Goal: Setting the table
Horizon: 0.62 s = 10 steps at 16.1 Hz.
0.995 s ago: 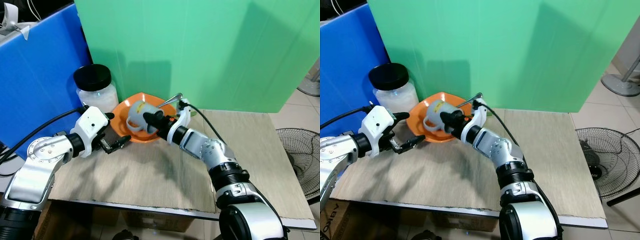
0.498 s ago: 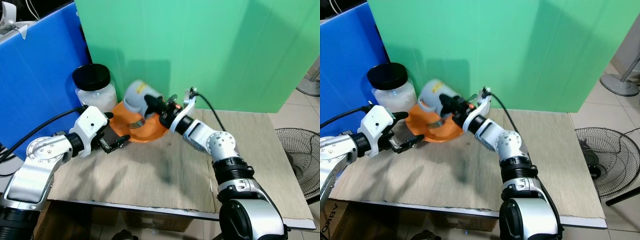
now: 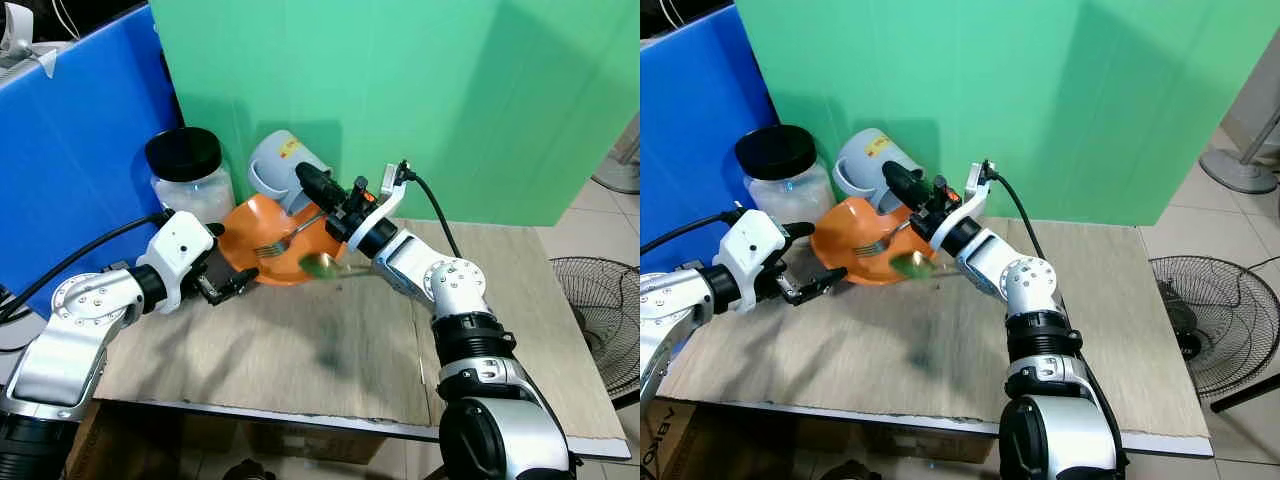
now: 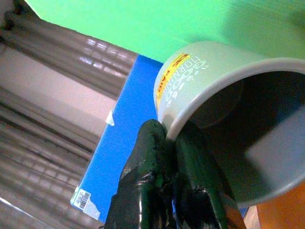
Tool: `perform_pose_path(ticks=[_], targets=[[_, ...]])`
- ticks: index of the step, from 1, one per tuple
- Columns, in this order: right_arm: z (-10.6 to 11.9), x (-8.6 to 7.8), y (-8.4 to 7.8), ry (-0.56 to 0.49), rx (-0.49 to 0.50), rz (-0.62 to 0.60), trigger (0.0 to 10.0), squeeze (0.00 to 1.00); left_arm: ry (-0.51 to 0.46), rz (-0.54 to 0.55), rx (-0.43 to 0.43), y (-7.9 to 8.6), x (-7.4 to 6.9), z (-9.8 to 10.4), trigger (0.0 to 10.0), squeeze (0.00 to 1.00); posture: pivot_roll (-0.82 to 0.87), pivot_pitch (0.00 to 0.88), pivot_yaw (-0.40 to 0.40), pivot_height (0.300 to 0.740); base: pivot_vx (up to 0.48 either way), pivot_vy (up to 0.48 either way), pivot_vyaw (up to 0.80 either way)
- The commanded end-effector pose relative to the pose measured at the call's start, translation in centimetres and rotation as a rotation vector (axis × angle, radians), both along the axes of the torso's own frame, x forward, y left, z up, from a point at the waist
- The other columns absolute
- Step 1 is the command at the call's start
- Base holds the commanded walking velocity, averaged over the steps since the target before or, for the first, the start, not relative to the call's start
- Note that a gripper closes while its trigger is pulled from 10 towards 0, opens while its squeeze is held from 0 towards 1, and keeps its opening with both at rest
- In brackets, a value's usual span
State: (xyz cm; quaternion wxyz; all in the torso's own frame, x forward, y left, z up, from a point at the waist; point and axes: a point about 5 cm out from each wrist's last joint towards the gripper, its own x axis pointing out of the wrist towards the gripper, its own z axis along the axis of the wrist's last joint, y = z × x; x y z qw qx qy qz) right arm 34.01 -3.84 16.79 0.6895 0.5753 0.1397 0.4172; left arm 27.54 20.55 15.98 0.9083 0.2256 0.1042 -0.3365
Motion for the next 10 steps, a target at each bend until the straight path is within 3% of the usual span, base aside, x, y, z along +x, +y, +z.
perform_pose_path(ticks=[1,8,10], targets=[[2.3,-1.4,5.0,-0.036,0.13,0.116,0.0,0.0,-0.004,0.01,0.018,0.3,0.0,0.1,10.0,0.0,0.15,0.0,-0.019,0.74,0.0,0.0,0.0],[2.4,-1.2,4.9,-0.079,0.058,0.069,0.0,0.0,-0.009,0.02,0.025,0.4,0.0,-0.1,10.0,0.0,0.15,0.0,-0.019,0.74,0.0,0.0,0.0],[3.5,-1.1,4.3,-0.174,0.014,0.05,0.0,0.0,-0.021,0.021,0.018,0.2,0.1,0.1,10.0,0.0,0.15,0.0,-0.019,0.74,0.0,0.0,0.0]])
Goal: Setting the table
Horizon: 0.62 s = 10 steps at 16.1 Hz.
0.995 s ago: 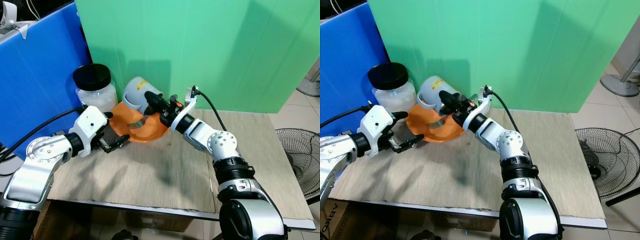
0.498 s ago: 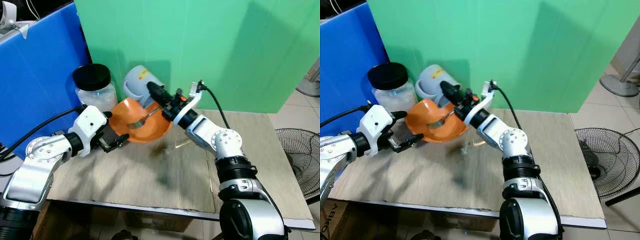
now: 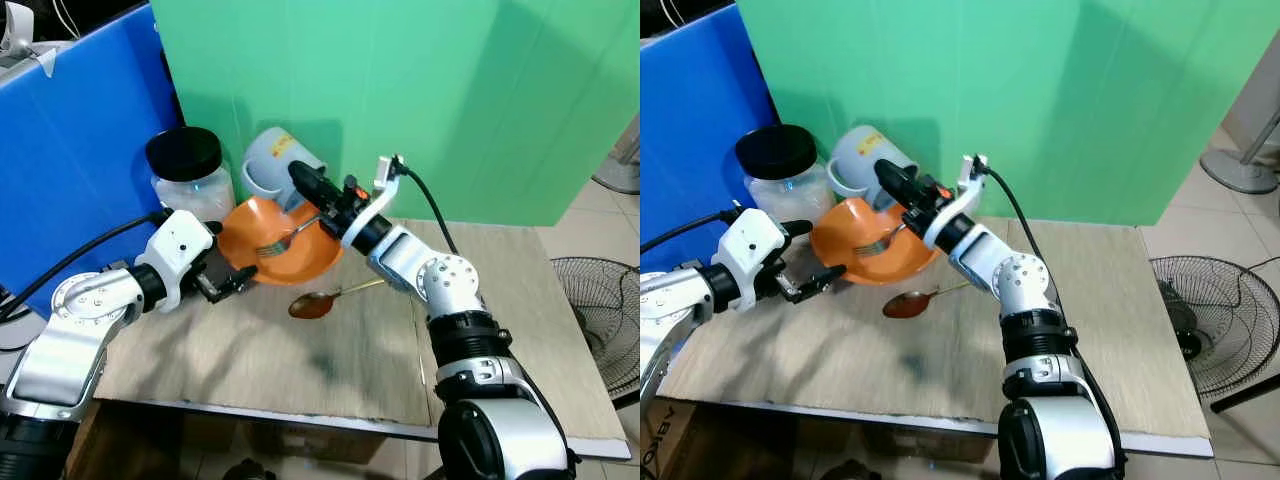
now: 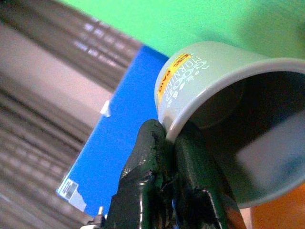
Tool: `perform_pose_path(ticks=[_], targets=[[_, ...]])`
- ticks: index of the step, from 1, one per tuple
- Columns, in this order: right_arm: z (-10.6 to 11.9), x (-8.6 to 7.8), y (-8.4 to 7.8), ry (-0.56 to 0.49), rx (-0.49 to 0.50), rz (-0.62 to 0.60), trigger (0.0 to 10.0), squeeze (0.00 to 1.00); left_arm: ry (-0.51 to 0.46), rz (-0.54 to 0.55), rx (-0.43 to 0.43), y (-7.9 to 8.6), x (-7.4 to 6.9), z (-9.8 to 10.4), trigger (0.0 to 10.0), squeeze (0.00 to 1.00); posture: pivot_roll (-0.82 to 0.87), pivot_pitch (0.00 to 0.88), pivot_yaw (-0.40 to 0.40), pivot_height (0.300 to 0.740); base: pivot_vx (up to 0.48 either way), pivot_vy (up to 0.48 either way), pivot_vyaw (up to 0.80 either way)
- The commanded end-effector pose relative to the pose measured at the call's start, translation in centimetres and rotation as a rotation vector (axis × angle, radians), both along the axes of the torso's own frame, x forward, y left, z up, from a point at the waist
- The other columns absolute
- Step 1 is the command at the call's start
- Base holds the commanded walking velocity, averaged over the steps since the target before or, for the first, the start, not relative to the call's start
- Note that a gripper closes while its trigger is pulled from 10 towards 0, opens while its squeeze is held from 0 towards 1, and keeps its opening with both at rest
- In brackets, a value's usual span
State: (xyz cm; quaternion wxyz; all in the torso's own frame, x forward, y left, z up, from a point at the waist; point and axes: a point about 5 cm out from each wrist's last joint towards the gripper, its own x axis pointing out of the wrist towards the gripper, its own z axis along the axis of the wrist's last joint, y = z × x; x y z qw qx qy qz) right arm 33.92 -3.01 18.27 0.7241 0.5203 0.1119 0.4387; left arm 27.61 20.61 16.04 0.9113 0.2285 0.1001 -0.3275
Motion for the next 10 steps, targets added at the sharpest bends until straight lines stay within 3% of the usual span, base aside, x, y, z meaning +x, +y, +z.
perform_pose_path(ticks=[1,3,4,5,6,7,8,10], targets=[[2.3,-1.1,3.2,-0.083,0.072,0.062,0.0,0.0,-0.014,0.008,0.008,0.1,0.1,0.2,10.0,0.0,0.16,0.0,-0.021,0.74,0.0,0.0,0.0],[3.2,-0.9,1.8,-0.264,-0.152,-0.032,0.0,0.0,-0.09,0.047,-0.029,0.0,0.7,1.3,10.0,0.0,0.15,0.0,-0.018,0.74,0.0,0.0,0.0],[3.4,-0.9,1.3,-0.297,-0.202,-0.057,0.0,0.0,-0.114,0.058,-0.036,0.0,0.8,1.7,10.0,0.0,0.15,0.0,-0.018,0.74,0.0,0.0,0.0],[3.9,-1.0,-0.2,-0.4,-0.339,-0.125,0.0,0.0,-0.166,0.079,-0.066,-0.2,1.3,2.6,10.0,0.0,0.15,0.0,-0.012,0.74,0.0,0.0,0.0],[4.2,-1.0,-1.0,-0.436,-0.381,-0.152,0.0,0.0,-0.18,0.075,-0.08,-0.4,1.4,2.9,10.0,0.0,0.15,0.0,-0.012,0.74,0.0,0.0,0.0],[4.5,-1.2,-1.8,-0.499,-0.448,-0.177,0.0,0.0,-0.19,0.066,-0.1,-0.6,1.5,3.3,10.0,0.36,0.14,0.0,-0.003,0.74,0.0,0.0,0.0],[5.5,-2.0,-4.3,-0.679,-0.647,-0.229,0.0,0.0,-0.19,0.019,-0.15,-1.5,1.4,3.9,10.0,1.0,0.13,0.0,0.003,0.74,0.0,0.0,0.0],[5.8,-2.3,-5.2,-0.737,-0.713,-0.248,0.0,0.0,-0.192,0.011,-0.156,-1.7,1.4,3.9,10.0,1.0,0.13,0.0,0.006,0.74,0.0,0.0,0.0]])
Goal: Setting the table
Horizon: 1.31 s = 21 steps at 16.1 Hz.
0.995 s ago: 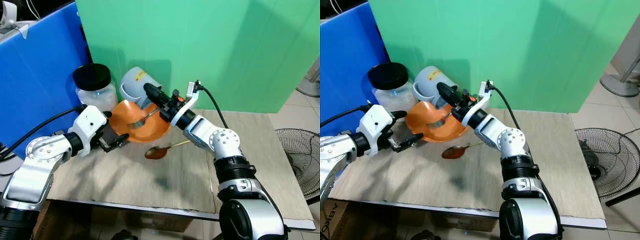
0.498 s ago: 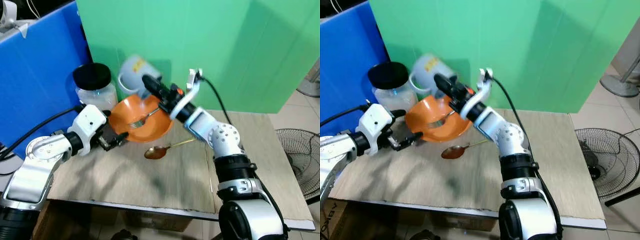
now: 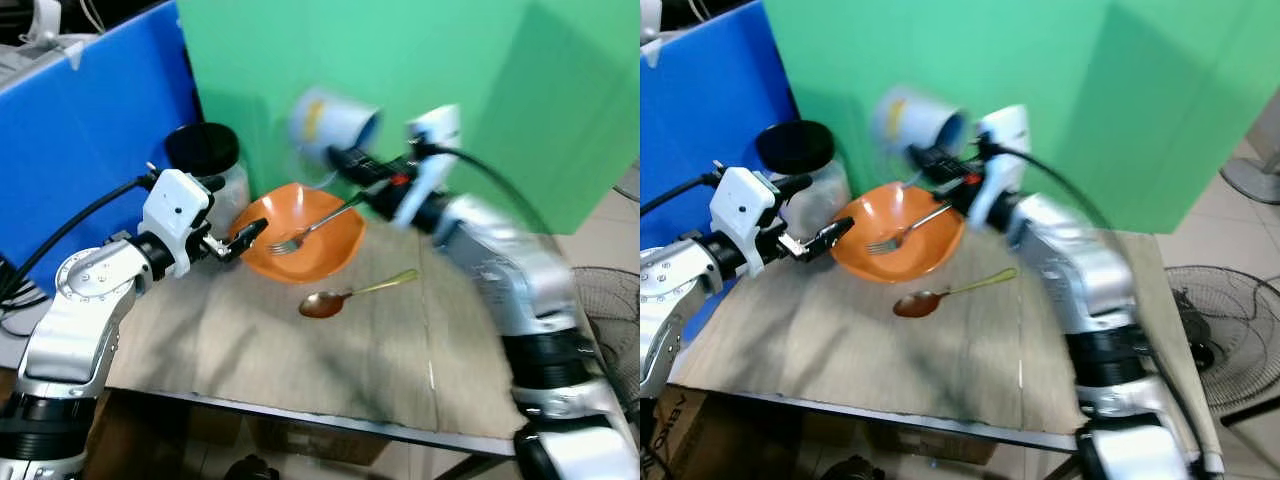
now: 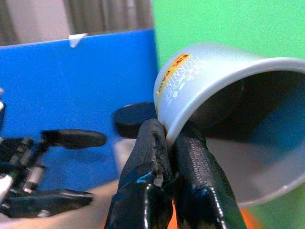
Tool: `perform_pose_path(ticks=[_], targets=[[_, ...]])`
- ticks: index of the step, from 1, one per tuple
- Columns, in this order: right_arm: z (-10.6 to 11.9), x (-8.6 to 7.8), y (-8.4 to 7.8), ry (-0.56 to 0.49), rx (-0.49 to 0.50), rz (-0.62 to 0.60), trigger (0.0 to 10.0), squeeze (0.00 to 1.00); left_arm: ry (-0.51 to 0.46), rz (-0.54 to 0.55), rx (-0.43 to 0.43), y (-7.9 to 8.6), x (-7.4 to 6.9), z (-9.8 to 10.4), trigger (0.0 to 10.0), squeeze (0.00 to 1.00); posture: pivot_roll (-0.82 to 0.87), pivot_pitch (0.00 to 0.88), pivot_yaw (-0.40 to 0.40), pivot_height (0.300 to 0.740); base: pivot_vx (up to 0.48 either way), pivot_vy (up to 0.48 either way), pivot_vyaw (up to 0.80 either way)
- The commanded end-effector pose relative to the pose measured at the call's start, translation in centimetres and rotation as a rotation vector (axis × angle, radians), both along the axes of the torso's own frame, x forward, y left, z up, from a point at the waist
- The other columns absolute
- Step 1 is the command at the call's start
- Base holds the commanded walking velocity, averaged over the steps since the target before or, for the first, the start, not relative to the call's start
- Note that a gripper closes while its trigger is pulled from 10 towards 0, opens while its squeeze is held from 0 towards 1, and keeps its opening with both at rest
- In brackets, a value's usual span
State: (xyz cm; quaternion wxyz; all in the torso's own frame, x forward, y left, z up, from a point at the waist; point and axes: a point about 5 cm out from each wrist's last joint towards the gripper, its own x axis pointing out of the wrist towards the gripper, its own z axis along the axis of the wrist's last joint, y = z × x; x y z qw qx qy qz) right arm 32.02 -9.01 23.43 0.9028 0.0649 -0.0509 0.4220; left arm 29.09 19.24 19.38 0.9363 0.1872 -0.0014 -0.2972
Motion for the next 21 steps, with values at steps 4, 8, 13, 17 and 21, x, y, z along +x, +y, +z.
perform_pose_path(ticks=[4,8,13,17,21], targets=[[1.1,-1.4,-2.7,-0.162,-0.225,-0.116,0.0,0.0,-0.048,-0.05,-0.044,-2.2,-0.5,0.9,10.0,1.0,0.12,0.0,0.014,0.74,0.0,0.0,0.0],[-0.5,-4.3,-5.2,-0.138,-0.24,-0.356,0.0,0.0,-0.077,0.132,-0.142,-4.1,-0.6,0.1,10.0,0.93,0.1,0.0,0.011,0.74,0.0,0.0,0.0],[-3.8,-7.7,-7.3,-0.033,-0.214,-0.664,0.0,0.0,-0.073,0.261,-0.263,-6.0,-2.0,-0.4,10.0,0.79,0.1,0.0,0.012,0.74,0.0,0.0,0.0],[-5.9,-12.1,-8.7,0.057,-0.264,-0.83,10.0,0.0,-0.034,0.32,-0.265,-6.2,-4.4,-2.2,10.0,0.39,0.09,0.0,0.03,0.74,0.0,0.0,0.0],[-6.2,-11.6,-7.3,0.054,-0.248,-0.783,10.0,0.0,0.004,0.282,-0.26,-7.2,-4.9,-2.9,10.0,0.16,0.09,0.0,0.031,0.74,0.0,0.0,-0.14]])
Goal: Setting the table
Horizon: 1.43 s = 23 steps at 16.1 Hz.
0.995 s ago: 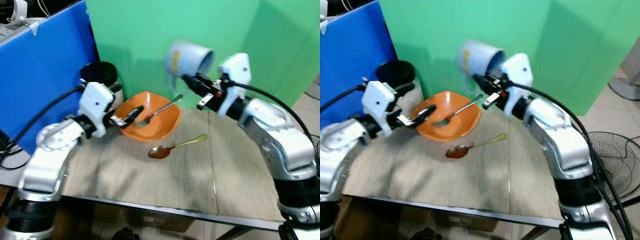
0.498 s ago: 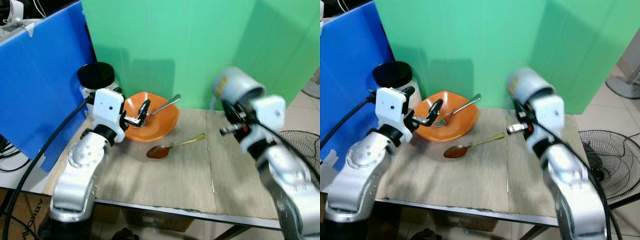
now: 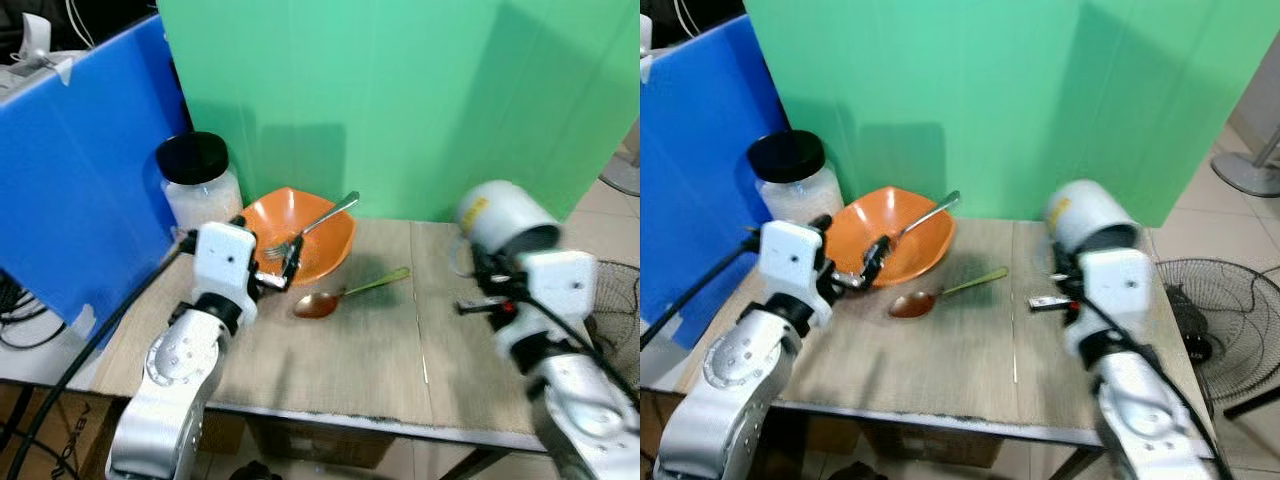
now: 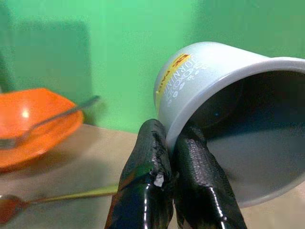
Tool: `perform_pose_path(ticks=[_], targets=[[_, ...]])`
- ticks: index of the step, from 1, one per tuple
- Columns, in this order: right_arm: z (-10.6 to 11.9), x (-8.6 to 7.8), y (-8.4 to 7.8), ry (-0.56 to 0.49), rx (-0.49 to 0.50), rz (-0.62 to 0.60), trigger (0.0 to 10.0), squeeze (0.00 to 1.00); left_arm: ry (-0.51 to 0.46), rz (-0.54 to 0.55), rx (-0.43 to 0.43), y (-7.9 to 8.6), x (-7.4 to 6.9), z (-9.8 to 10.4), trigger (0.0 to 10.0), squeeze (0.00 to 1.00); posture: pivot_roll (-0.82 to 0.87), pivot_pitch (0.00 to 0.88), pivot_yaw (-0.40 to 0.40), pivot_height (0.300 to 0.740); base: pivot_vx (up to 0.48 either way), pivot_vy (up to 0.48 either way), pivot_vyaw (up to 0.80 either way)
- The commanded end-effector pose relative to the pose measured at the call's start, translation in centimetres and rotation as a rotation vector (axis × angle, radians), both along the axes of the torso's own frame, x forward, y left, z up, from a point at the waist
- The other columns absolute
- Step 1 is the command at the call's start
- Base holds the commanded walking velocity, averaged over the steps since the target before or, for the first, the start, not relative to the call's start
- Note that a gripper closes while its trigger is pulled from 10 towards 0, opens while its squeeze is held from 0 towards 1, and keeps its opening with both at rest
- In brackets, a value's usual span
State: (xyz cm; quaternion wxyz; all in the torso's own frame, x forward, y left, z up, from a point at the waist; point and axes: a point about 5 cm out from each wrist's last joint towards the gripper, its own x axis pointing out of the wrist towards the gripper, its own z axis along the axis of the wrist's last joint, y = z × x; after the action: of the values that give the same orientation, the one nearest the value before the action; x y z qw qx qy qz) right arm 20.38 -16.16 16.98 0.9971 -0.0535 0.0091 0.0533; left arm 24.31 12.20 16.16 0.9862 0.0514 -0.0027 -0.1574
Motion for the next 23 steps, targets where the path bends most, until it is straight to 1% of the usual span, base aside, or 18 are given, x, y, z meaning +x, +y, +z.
perform_pose_path(ticks=[1,2,3,4,5,7,9,11,13,15,17,18,21,23], targets=[[0.3,0.1,-0.2,-0.026,-0.022,-0.032,10.0,0.0,-0.013,-0.023,-0.005,-0.3,0.0,0.6,10.0,0.06,0.09,0.0,0.032,0.74,0.0,0.0,0.0],[0.3,0.2,-0.3,-0.033,-0.031,-0.047,10.0,0.0,-0.022,-0.024,-0.028,-0.3,0.3,1.1,10.0,0.0,0.1,0.0,0.035,0.74,0.0,0.0,0.0],[0.3,0.3,-0.3,-0.034,-0.018,-0.059,10.0,0.0,-0.051,0.005,-0.018,0.0,0.5,1.3,10.0,0.0,0.09,0.0,0.038,0.74,0.0,0.0,0.0],[0.3,0.5,-0.3,-0.034,-0.008,-0.063,10.0,0.0,-0.059,0.019,-0.01,0.1,0.4,1.0,10.0,0.0,0.09,0.0,0.039,0.74,0.0,0.0,-0.8],[0.3,0.6,-0.1,-0.026,0.016,-0.05,10.0,0.0,-0.025,0.03,-0.027,0.1,0.2,0.6,10.0,0.0,0.09,0.0,0.038,0.74,0.0,0.0,-0.8],[0.1,0.7,0.2,-0.001,0.048,-0.039,10.0,0.0,0.025,0.018,-0.047,-0.2,-0.1,0.1,10.0,0.0,0.09,0.0,0.035,0.74,0.0,0.0,-0.8],[0.0,0.7,0.3,0.01,0.051,-0.036,10.0,0.0,0.038,0.021,-0.041,0.0,-0.2,-0.1,10.0,0.0,0.09,0.0,0.033,0.74,0.0,0.0,0.0],[-0.1,0.7,0.2,0.01,0.046,-0.047,10.0,0.0,0.006,-0.013,0.012,0.0,-0.2,0.2,10.0,0.0,0.09,0.0,0.03,0.74,0.0,0.0,0.0],[-0.1,0.8,0.1,0.012,0.036,-0.056,10.0,0.0,-0.009,-0.019,0.035,-0.1,0.0,0.4,10.0,0.0,0.09,0.0,0.03,0.74,0.0,0.0,-0.8],[-0.1,1.1,-0.1,0.018,0.033,-0.066,10.0,0.0,-0.045,-0.012,0.018,-0.3,0.3,1.0,10.0,0.0,0.09,0.0,0.016,0.74,0.0,0.0,-0.8],[0.2,1.5,0.0,0.009,0.012,-0.056,10.0,0.0,-0.051,0.01,-0.007,-0.3,0.6,1.2,10.0,0.0,0.08,0.0,0.006,0.74,0.0,0.0,-0.8],[0.3,1.5,0.1,0.006,0.003,-0.047,10.0,0.0,-0.05,0.008,-0.007,-0.3,0.4,1.2,10.0,0.0,0.08,0.0,0.004,0.74,0.0,0.0,-0.8],[0.5,1.2,0.3,0.005,-0.017,-0.047,10.0,0.0,-0.033,0.014,-0.026,-0.1,0.1,0.8,10.0,0.0,0.07,0.004,0.014,0.74,0.0,0.0,-0.8],[0.5,0.9,0.3,0.004,-0.023,-0.064,10.0,0.0,-0.031,0.012,-0.029,-0.1,0.1,0.8,10.0,0.0,0.07,0.01,0.023,0.74,0.0,0.0,0.0]])
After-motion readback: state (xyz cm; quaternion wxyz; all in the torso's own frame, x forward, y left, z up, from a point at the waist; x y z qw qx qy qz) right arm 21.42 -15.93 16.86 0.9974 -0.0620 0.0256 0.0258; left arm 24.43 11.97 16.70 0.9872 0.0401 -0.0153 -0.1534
